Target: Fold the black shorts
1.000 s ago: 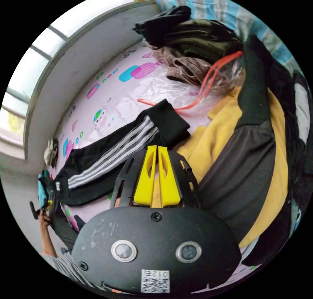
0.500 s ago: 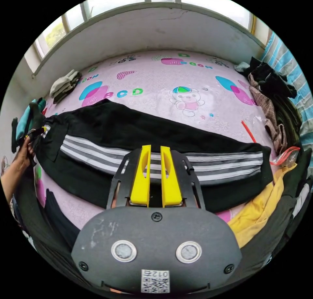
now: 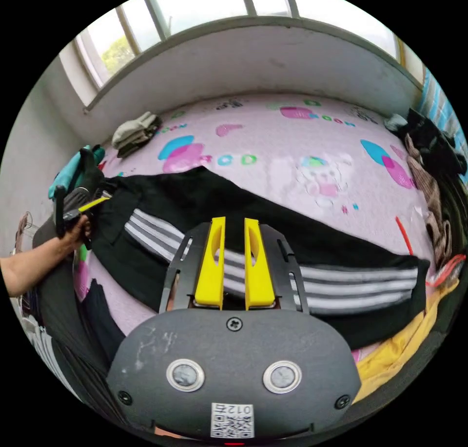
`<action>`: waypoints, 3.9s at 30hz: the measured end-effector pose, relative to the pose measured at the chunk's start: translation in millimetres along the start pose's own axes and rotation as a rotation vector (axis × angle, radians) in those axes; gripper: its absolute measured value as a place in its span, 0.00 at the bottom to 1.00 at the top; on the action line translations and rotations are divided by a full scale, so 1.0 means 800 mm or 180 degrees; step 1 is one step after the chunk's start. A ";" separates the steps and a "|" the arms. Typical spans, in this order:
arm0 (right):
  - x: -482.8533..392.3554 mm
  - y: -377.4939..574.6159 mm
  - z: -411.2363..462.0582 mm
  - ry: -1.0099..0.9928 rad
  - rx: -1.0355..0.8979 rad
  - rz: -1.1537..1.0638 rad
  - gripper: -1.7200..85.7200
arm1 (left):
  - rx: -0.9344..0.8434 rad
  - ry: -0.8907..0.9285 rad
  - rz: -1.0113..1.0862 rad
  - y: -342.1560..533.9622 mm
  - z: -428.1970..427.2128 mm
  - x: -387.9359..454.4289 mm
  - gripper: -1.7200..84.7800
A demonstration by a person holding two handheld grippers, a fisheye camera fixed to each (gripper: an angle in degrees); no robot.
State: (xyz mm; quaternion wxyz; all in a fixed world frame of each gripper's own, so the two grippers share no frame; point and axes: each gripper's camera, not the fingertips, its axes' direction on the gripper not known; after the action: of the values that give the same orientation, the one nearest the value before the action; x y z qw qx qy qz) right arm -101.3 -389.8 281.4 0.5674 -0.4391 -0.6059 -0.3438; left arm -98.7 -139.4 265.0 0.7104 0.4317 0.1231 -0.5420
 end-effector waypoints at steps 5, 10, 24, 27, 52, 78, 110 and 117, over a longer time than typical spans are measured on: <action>-0.036 -0.090 0.072 -0.0346 -0.0145 -0.0201 0.09 | -0.0088 0.0262 -0.0249 0.003 -0.006 -0.030 0.02; -0.054 -0.123 0.152 -0.0321 -0.0396 -0.0315 0.10 | 0.0408 0.0585 -0.0162 -0.022 -0.056 -0.050 0.02; -0.066 -0.102 0.268 -0.0210 -0.0132 -0.0381 0.04 | -0.0195 0.0602 -0.0304 -0.041 0.050 -0.068 0.02; -0.059 -0.120 0.298 -0.0043 -0.0229 -0.0306 0.02 | -0.0197 0.0697 -0.0357 -0.044 0.055 -0.082 0.02; -0.056 -0.060 0.376 0.0018 -0.0161 -0.0511 0.11 | -0.0196 0.0817 -0.0434 -0.071 0.084 -0.137 0.02; -0.174 -0.048 0.385 -0.0052 -0.0138 -0.0694 0.13 | 0.0115 0.0572 -0.0708 -0.041 0.114 -0.169 0.02; -0.149 -0.035 0.235 0.0719 0.0002 0.0272 0.12 | -0.0106 0.0685 0.0426 -0.059 0.327 -0.047 0.02; -0.068 -0.003 0.126 -0.0423 0.0029 0.0347 0.07 | 0.0198 0.1232 0.0811 0.009 0.284 0.100 0.03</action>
State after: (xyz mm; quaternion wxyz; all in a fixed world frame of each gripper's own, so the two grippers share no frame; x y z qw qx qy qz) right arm -143.6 -306.5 215.9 0.5458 -0.4908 -0.6188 -0.2797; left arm -128.0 -362.1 352.6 0.7226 0.5614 0.1847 -0.3586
